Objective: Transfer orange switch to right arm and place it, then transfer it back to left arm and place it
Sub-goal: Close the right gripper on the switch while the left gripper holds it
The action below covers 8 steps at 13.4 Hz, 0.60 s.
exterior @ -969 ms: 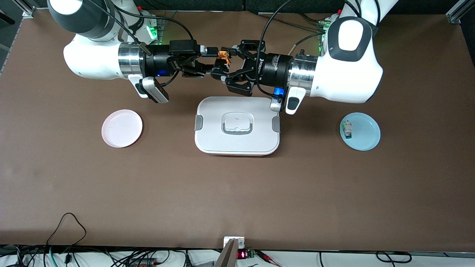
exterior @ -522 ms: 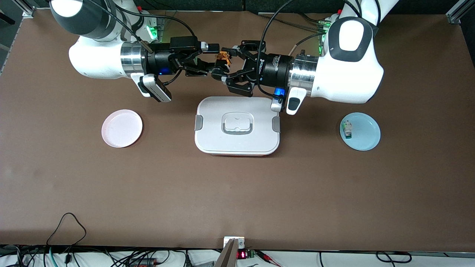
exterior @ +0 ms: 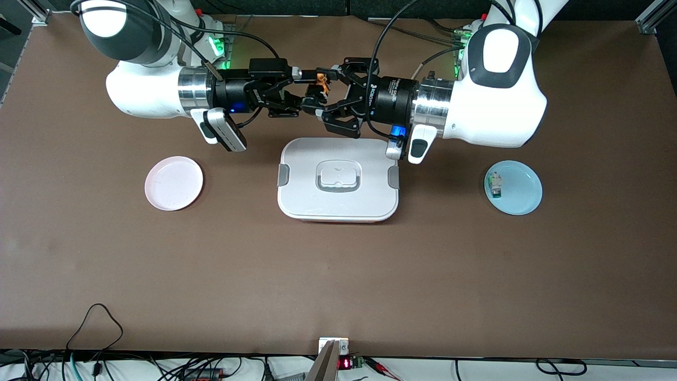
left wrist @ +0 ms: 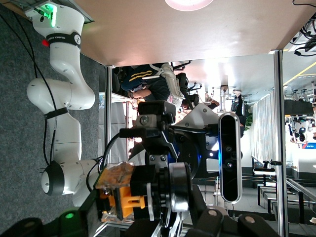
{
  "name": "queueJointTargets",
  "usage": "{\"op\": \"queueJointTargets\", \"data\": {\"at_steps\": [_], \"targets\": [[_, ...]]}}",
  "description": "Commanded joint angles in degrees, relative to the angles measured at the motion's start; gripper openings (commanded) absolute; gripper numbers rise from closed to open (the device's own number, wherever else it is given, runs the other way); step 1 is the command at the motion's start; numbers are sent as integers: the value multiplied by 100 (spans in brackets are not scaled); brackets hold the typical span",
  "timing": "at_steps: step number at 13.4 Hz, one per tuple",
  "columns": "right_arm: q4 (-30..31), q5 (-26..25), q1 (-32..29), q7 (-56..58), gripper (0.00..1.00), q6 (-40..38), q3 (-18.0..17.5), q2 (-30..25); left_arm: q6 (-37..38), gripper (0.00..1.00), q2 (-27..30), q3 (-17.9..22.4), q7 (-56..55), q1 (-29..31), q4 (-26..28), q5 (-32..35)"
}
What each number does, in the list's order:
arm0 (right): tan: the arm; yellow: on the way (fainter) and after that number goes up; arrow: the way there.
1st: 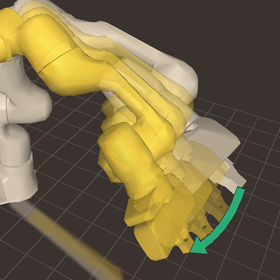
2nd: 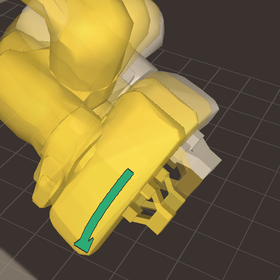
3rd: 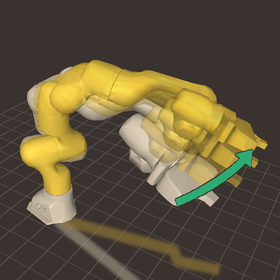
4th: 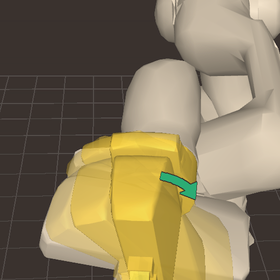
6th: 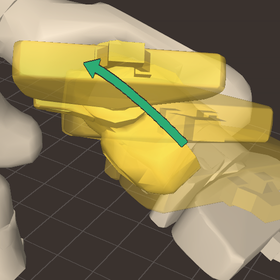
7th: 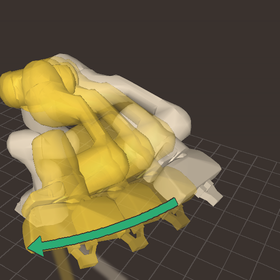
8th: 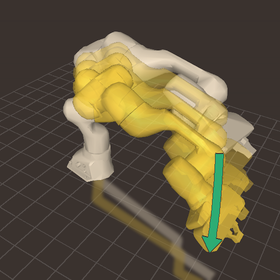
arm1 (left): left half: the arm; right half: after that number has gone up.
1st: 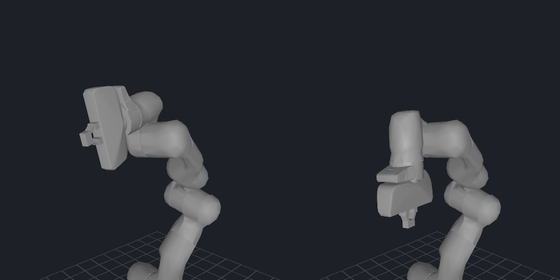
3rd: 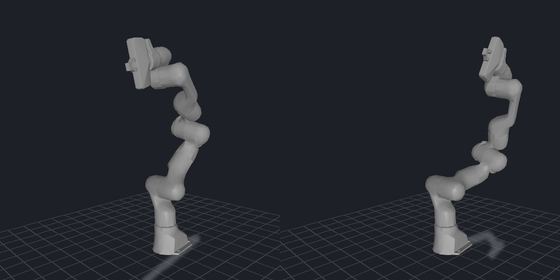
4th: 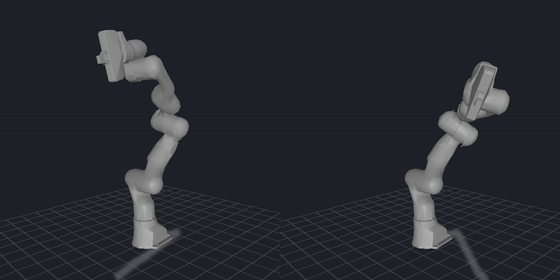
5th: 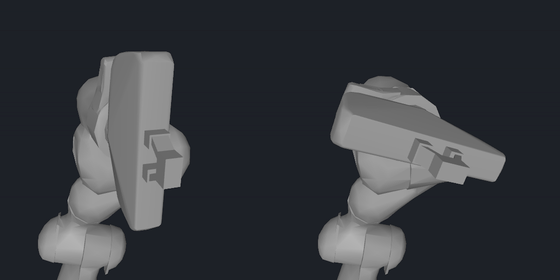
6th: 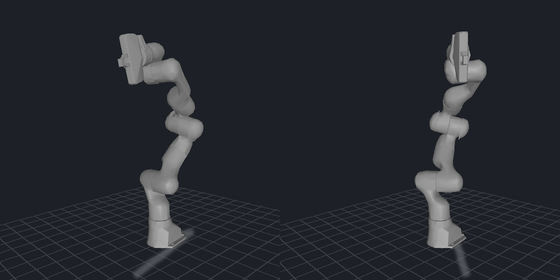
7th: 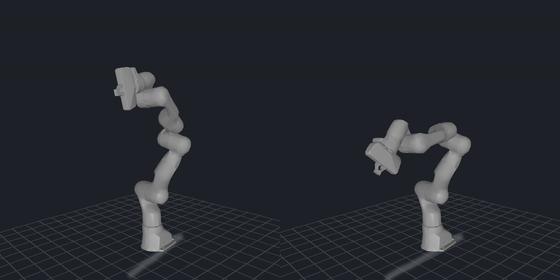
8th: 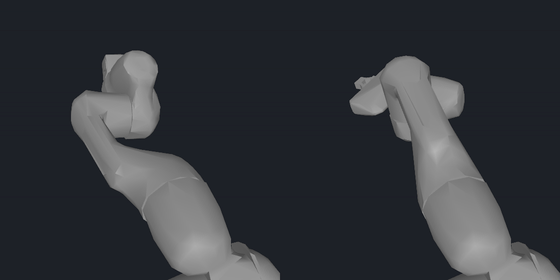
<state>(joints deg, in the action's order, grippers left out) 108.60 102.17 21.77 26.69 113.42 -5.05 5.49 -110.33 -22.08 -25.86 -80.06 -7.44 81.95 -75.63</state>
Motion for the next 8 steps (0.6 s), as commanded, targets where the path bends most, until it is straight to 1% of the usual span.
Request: {"op": "queueJointTargets", "data": {"at_steps": [1, 2, 6, 8], "targets": [[21, 267, 47, 170, 78, 66, -4, -12, 12, 1, -68, -7, -80, -3, -153, -171], [21, 303, 47, 170, 78, 58, -4, -12, 3, 1, -68, -7, -80, -3, -153, -171], [21, 303, 47, 381, 69, 58, -4, -12, 12, 1, -68, -7, -80, -3, -153, -171], [12, 303, 47, 407, 59, 58, -4, -12, 12, 1, -68, -7, -80, -3, -153, -171]]}}
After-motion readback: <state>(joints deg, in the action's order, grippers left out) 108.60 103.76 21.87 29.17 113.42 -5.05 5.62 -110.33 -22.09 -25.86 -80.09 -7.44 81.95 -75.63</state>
